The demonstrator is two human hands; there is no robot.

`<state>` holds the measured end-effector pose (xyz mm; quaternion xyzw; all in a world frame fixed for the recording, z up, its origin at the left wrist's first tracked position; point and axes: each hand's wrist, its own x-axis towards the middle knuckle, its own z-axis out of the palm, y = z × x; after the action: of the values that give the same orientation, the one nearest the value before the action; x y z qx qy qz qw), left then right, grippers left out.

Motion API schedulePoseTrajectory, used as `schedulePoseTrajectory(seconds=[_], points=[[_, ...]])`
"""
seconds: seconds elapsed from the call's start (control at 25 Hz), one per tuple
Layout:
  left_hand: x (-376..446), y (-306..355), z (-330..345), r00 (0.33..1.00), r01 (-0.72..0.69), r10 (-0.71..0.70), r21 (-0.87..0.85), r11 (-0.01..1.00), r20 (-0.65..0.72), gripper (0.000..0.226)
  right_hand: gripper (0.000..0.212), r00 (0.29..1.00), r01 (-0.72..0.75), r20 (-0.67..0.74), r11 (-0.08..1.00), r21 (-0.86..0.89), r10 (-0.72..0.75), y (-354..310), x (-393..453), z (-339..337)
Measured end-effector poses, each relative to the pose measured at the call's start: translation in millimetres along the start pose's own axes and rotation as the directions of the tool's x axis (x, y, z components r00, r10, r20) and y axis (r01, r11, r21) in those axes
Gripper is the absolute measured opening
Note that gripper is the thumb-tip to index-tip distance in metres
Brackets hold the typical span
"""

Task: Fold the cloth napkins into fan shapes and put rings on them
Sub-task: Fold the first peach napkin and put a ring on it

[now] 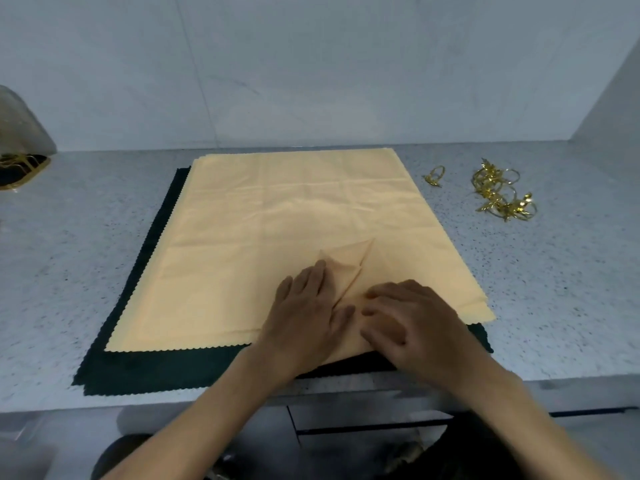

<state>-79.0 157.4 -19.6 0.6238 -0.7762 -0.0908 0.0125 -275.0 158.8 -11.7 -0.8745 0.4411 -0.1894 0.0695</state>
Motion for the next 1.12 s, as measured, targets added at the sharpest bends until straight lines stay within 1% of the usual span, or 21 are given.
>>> schedulePoseTrajectory(seconds=[0.08, 0.16, 0.24, 0.32, 0.44, 0.52, 0.56, 0.6, 0.68, 0.72, 0.8, 0.88, 0.96, 1.04, 1.12], points=[[-4.0, 1.7, 7.5, 0.999, 0.036, -0.036, 0.011, 0.999, 0.028, 0.074, 0.043, 0.990, 0.028, 0.140, 1.000, 0.012, -0.029, 26.6, -1.7, -13.3], [-2.9, 1.6, 9.6, 0.997, 0.069, -0.069, 0.004, 0.998, 0.020, 0.074, 0.053, 0.956, 0.097, 0.277, 0.995, -0.003, -0.093, 37.4, 0.4, -21.9], [-2.4, 1.3, 10.0, 0.996, 0.087, -0.087, -0.009, 0.996, -0.022, 0.069, 0.057, 0.927, 0.168, 0.348, 0.985, -0.042, -0.143, 39.3, 5.4, -24.6], [-3.0, 1.1, 10.5, 0.996, 0.079, -0.079, -0.003, 0.997, -0.043, 0.063, 0.051, 0.919, 0.186, 0.361, 0.981, -0.048, -0.156, 37.3, 10.4, -24.2], [-1.5, 1.7, 10.5, 0.998, 0.059, -0.058, 0.016, 0.998, -0.037, 0.059, 0.035, 0.948, 0.127, 0.290, 0.991, 0.032, -0.131, 35.8, 21.5, -22.9], [0.8, -0.6, 7.8, 0.998, 0.012, -0.010, 0.020, 1.000, -0.065, 0.058, 0.029, 0.959, 0.036, 0.277, 0.993, 0.114, -0.066, 34.9, 34.2, -24.4], [2.2, -2.3, 6.0, 0.995, -0.041, 0.042, 0.009, 0.999, -0.095, 0.057, 0.023, 0.962, -0.026, 0.273, 0.985, 0.173, -0.023, 35.5, 40.8, -25.1], [3.9, -4.8, 3.4, 0.987, -0.097, 0.091, -0.041, 0.994, -0.131, 0.058, 0.016, 0.966, -0.079, 0.259, 0.965, 0.251, 0.012, 38.3, 47.1, -23.5], [7.8, -10.3, -3.9, 0.981, -0.150, 0.121, -0.197, 0.969, -0.153, 0.066, 0.024, 0.968, -0.180, 0.234, 0.907, 0.381, 0.094, 41.8, 55.6, -18.5], [10.2, -13.6, -6.5, 0.980, -0.163, 0.132, -0.218, 0.962, -0.151, 0.069, 0.021, 0.963, -0.231, 0.230, 0.877, 0.420, 0.144, 42.7, 57.2, -15.4], [14.8, -18.0, -7.5, 0.972, -0.204, 0.184, -0.139, 0.969, -0.146, 0.065, 0.012, 0.955, -0.287, 0.198, 0.849, 0.443, 0.219, 44.5, 56.9, -7.0], [17.2, -20.4, -4.7, 0.965, -0.229, 0.212, -0.107, 0.967, -0.155, 0.055, 0.015, 0.953, -0.303, 0.152, 0.850, 0.431, 0.262, 43.2, 55.9, -0.2], [17.2, -23.1, -0.9, 0.950, -0.263, 0.223, -0.172, 0.949, -0.221, 0.050, 0.018, 0.956, -0.290, 0.094, 0.858, 0.425, 0.277, 41.3, 55.0, 1.5], [15.4, -24.6, 2.7, 0.934, -0.289, 0.224, -0.217, 0.932, -0.279, 0.051, 0.020, 0.972, -0.224, 0.028, 0.885, 0.409, 0.233, 39.0, 50.9, 2.2], [13.1, -23.6, 4.0, 0.931, -0.288, 0.222, -0.205, 0.936, -0.291, 0.055, 0.019, 0.981, -0.160, -0.038, 0.907, 0.390, 0.189, 36.9, 44.4, 4.0]])
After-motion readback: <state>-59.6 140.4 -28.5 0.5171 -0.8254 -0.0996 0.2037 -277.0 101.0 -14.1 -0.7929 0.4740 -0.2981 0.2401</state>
